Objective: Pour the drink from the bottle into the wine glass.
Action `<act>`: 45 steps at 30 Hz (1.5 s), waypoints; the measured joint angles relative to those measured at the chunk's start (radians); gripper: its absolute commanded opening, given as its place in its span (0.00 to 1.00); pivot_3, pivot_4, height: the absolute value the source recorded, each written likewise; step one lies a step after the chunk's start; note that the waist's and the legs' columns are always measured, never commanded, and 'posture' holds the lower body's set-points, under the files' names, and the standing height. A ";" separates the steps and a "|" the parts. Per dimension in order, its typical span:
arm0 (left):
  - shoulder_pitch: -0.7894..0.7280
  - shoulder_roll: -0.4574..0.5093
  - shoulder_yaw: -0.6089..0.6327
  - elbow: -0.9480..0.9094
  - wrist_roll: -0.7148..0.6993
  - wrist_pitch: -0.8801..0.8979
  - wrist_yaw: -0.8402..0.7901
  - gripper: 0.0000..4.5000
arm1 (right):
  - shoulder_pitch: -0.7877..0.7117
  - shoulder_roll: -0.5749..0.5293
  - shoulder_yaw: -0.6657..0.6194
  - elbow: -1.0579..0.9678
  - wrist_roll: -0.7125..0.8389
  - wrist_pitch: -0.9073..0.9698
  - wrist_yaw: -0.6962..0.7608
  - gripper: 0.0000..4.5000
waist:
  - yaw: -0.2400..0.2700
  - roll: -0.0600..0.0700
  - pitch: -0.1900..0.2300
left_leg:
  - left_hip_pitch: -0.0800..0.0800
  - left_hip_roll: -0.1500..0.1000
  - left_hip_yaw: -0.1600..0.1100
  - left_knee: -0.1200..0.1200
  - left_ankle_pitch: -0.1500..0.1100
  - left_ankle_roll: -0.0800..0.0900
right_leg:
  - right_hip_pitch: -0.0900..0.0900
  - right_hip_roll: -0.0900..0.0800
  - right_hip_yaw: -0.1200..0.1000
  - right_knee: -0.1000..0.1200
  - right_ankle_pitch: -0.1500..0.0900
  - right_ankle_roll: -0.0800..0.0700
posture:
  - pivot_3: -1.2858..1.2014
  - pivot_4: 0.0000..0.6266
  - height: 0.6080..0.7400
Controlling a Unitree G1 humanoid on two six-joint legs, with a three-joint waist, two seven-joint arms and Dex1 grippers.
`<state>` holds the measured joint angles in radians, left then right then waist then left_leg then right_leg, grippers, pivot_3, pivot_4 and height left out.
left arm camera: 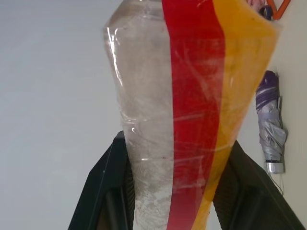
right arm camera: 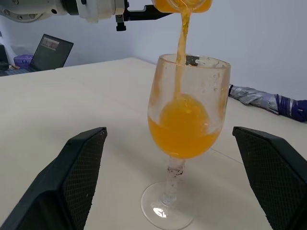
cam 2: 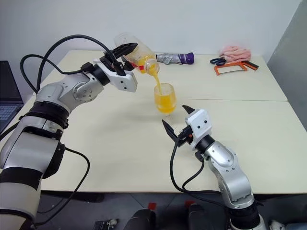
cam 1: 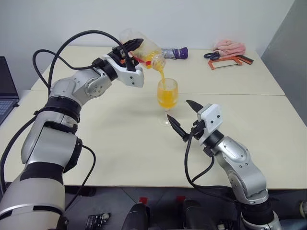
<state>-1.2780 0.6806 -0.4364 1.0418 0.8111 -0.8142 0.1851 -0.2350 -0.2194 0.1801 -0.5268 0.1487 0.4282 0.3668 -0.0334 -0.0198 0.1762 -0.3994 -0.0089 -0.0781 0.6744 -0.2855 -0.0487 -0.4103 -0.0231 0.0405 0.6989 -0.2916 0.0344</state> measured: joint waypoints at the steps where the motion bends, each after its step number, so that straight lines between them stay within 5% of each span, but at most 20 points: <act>1: -0.003 0.000 -0.004 0.002 0.003 0.000 0.001 0.37 | 0.000 0.000 0.000 0.000 0.000 0.000 0.000 1.00 | 0.000 0.000 0.000 | 0.000 0.000 0.000 0.001 0.000 0.000 | 0.000 0.000 0.000 0.000 0.000 0.000 | 0.52 0.24 1.00; 29: -0.025 -0.002 -0.031 0.017 0.014 0.000 0.016 0.37 | 0.007 0.001 0.006 -0.001 -0.001 0.000 0.001 1.00 | 0.000 0.000 0.000 | 0.000 0.000 0.001 0.002 0.000 0.000 | 0.000 0.000 0.000 0.001 0.000 0.000 | 0.52 0.24 1.00; 45: 0.127 -0.141 0.169 -0.030 -0.433 0.108 -0.428 0.37 | 0.007 -0.005 0.009 -0.006 -0.004 -0.006 0.008 1.00 | -0.006 0.000 0.000 | 0.000 0.000 -0.001 0.003 0.000 0.000 | 0.000 0.000 0.000 0.003 0.000 0.000 | 0.52 0.24 1.00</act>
<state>-1.1513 0.5392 -0.2671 1.0120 0.3778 -0.7058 -0.2425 -0.2283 -0.2240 0.1889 -0.5329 0.1445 0.4226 0.3752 -0.0395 -0.0199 0.1759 -0.3995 -0.0085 -0.0786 0.6774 -0.2855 -0.0487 -0.4101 -0.0228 0.0407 0.7016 -0.2915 0.0344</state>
